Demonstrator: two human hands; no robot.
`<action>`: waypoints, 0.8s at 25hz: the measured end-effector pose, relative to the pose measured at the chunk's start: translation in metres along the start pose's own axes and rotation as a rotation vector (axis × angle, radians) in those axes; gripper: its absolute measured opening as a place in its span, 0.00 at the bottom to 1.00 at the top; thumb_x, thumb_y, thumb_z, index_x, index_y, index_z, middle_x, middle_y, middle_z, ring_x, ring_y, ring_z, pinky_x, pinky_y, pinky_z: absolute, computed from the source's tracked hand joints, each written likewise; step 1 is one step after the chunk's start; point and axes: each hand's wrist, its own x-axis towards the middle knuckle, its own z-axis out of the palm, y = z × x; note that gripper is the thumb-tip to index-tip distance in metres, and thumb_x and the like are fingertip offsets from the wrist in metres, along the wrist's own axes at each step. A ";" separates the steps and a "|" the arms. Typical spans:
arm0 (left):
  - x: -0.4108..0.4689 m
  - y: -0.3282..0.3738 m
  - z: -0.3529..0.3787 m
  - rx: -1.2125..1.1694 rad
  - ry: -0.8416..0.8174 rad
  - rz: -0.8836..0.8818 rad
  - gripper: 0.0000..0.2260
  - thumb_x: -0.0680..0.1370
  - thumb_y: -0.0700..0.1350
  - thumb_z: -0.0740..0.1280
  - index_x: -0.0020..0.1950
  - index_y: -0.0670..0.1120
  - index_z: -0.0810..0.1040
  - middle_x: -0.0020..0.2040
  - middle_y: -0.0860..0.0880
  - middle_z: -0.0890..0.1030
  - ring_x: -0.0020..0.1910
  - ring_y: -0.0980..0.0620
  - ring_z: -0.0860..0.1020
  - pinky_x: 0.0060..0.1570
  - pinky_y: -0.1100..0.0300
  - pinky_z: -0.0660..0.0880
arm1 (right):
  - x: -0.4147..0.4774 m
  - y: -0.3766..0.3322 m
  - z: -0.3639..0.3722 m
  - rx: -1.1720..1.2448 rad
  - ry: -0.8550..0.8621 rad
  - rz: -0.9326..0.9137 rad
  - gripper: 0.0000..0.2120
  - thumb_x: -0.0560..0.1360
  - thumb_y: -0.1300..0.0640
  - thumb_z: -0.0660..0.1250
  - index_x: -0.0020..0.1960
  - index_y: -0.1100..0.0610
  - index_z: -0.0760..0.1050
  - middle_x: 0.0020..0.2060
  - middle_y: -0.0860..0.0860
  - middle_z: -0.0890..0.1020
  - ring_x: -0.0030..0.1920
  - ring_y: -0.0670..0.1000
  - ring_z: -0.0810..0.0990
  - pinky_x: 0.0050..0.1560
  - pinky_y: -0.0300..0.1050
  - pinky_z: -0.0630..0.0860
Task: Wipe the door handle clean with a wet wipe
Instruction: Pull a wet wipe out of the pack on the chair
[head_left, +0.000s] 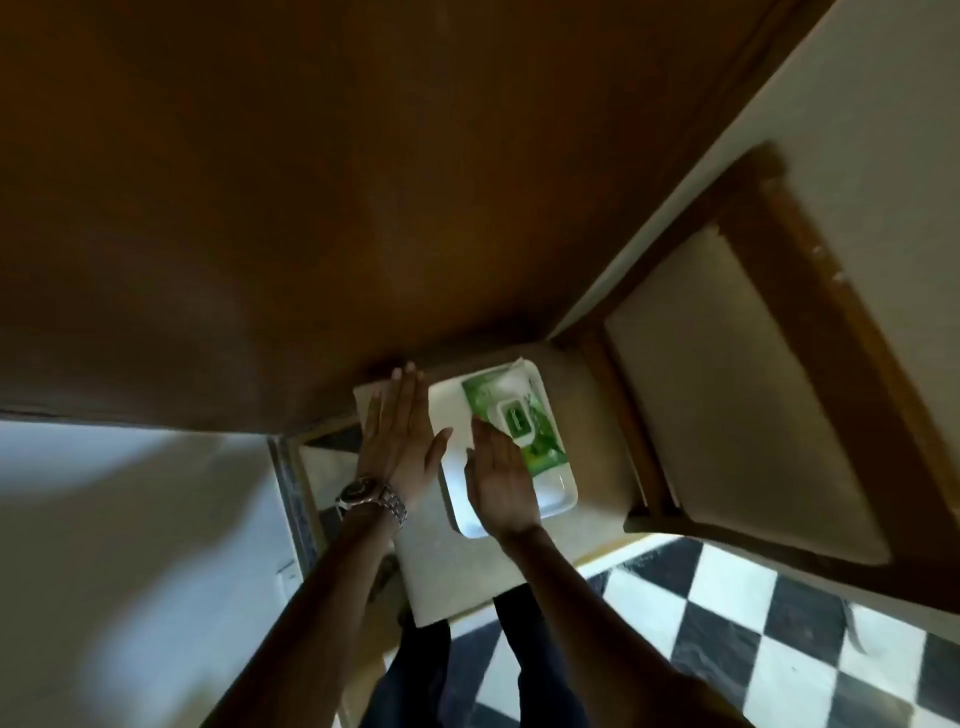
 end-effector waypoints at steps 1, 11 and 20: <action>0.006 -0.004 0.023 -0.023 -0.072 -0.034 0.38 0.85 0.65 0.39 0.85 0.38 0.50 0.85 0.39 0.49 0.85 0.40 0.49 0.85 0.39 0.51 | 0.008 0.015 0.025 0.011 -0.054 0.048 0.15 0.75 0.63 0.67 0.61 0.63 0.80 0.52 0.59 0.85 0.53 0.59 0.84 0.55 0.50 0.81; 0.032 -0.010 0.148 -0.123 -0.151 -0.158 0.38 0.82 0.61 0.49 0.82 0.34 0.62 0.81 0.34 0.64 0.81 0.34 0.62 0.76 0.32 0.65 | 0.061 0.092 0.101 -0.031 0.083 0.048 0.21 0.74 0.67 0.60 0.66 0.65 0.76 0.62 0.62 0.81 0.64 0.61 0.80 0.62 0.54 0.80; 0.036 0.000 0.157 -0.128 -0.231 -0.142 0.39 0.83 0.66 0.44 0.86 0.41 0.47 0.86 0.42 0.50 0.85 0.41 0.48 0.84 0.40 0.49 | 0.078 0.123 0.089 -0.253 -0.171 0.072 0.23 0.81 0.54 0.64 0.74 0.59 0.66 0.67 0.61 0.76 0.50 0.56 0.85 0.43 0.47 0.84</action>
